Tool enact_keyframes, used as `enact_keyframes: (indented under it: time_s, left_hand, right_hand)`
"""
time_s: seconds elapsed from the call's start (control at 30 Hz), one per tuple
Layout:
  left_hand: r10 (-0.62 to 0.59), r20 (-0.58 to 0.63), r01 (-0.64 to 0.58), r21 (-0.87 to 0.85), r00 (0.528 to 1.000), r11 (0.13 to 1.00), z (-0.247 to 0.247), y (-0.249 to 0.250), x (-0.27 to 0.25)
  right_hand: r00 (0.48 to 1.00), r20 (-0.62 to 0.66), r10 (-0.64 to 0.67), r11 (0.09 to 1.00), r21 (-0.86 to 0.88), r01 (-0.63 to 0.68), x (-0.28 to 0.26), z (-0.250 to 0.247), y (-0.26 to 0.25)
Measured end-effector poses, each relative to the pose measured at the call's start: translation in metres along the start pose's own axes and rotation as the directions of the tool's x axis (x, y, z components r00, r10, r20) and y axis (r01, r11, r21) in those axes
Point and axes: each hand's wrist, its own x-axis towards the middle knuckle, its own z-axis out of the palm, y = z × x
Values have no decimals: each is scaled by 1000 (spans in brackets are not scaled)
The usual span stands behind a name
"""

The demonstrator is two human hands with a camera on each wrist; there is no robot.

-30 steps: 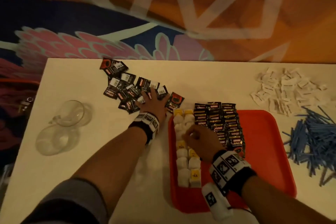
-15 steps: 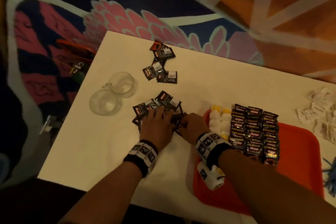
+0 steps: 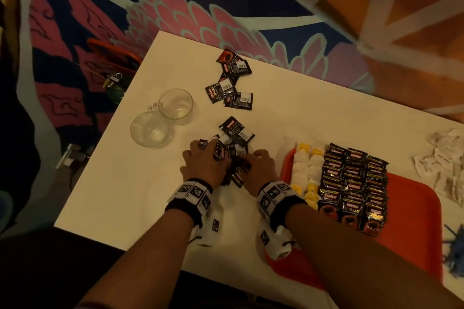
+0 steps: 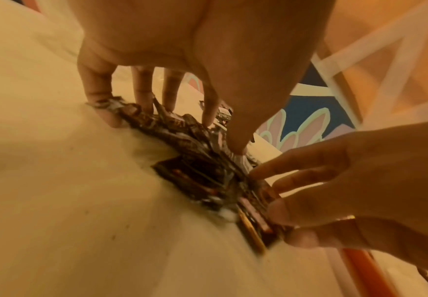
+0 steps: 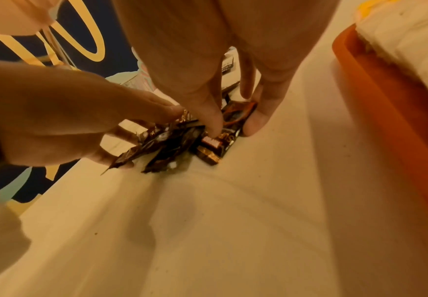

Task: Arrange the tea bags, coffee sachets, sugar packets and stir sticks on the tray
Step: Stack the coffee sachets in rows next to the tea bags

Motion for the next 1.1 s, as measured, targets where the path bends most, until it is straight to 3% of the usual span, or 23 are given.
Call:
enact_keyframes:
  time_s: [0.3,0.4,0.47,0.57,0.73,0.8,0.93,1.1]
  left_hand:
    - [-102,-87,65,-353,991,933,25,6,-19]
    - [-94,-103,55,-329,990,943,30,7,-20]
    - [-92,-103,56,-307,990,950,30,7,-20]
    - [-92,-78,66,-291,993,954,28,7,-22]
    - [-106,-70,82,-284,992,955,29,1,-24]
    - [-140,-31,123,-314,990,942,30,-2,-22]
    - [-131,68,146,-325,989,934,29,-7,-21]
    - [-81,44,89,-252,996,964,27,-6,-27]
  right_hand:
    - [998,14,-53,996,69,52,4,10,1]
    - [999,38,-30,1000,5,30,9,4,-2]
    - [999,-38,34,999,35,-32,14,-12,-6]
    - [982,-178,-71,997,-16,69,34,-35,-11]
    - [986,75,-151,937,-307,167,67,-35,-11]
    - [980,18,-200,927,-322,195,65,-27,-4]
    - [987,-95,-127,971,-216,104,51,-17,14]
    - [978,-168,-120,955,-289,67,45,-19,14]
